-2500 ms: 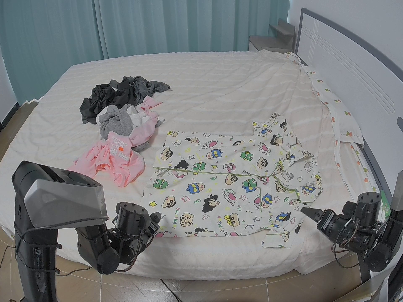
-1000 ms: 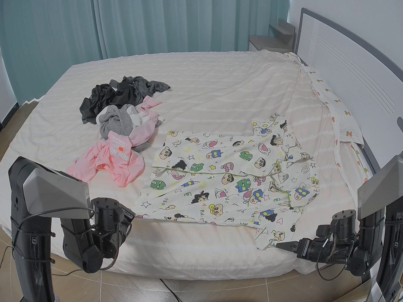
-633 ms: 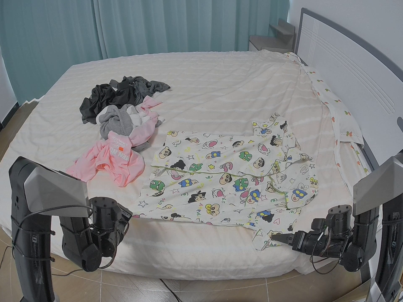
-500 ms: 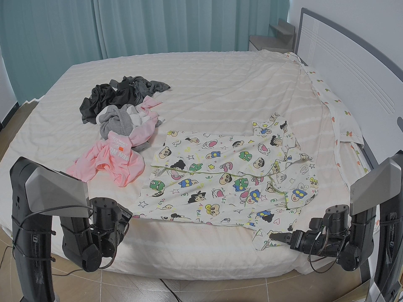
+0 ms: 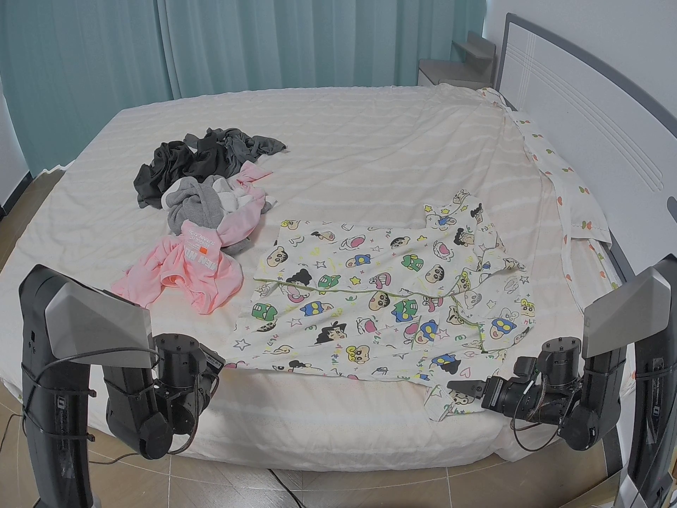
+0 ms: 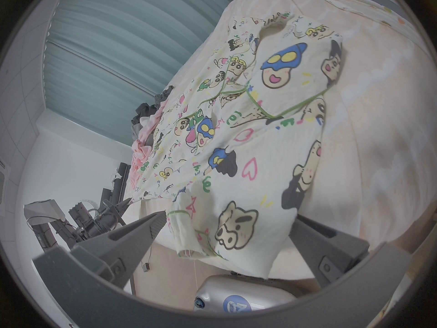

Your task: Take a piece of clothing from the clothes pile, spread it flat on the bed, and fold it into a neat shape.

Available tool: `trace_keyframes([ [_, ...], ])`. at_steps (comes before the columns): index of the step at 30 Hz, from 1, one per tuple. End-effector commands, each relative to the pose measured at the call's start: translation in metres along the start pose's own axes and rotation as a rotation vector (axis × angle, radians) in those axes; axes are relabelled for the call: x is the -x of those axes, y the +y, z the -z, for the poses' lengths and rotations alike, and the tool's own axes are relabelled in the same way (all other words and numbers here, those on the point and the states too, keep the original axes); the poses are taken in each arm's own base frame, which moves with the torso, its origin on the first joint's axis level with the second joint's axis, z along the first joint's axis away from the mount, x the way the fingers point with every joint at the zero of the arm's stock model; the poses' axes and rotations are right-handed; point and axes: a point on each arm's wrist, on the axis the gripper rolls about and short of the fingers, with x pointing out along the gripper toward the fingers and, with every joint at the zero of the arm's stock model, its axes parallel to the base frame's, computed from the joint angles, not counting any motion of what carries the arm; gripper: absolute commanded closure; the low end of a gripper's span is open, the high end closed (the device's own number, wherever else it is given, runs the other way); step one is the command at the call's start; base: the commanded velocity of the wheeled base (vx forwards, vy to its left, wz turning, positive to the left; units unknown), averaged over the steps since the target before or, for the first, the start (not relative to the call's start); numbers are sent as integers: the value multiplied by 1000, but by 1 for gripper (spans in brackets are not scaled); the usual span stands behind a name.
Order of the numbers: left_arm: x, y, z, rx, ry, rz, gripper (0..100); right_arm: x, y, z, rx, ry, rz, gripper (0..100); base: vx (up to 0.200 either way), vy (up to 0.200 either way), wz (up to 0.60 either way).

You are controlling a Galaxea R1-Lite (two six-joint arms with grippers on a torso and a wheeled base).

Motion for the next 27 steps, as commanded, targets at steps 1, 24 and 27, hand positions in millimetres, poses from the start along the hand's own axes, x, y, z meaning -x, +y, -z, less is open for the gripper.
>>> trace_keyframes([
  [1,0,0,0,-1,1,0,100,-9,-4,-1,2,-11,-3,0,0,0,0],
  [24,5,-2,6,-30,18,9,100,13,-3,-12,-105,-48,-1,100,0,0,0],
  [27,11,-5,10,-54,25,36,100,28,-5,-19,-123,-48,-33,100,0,0,0],
])
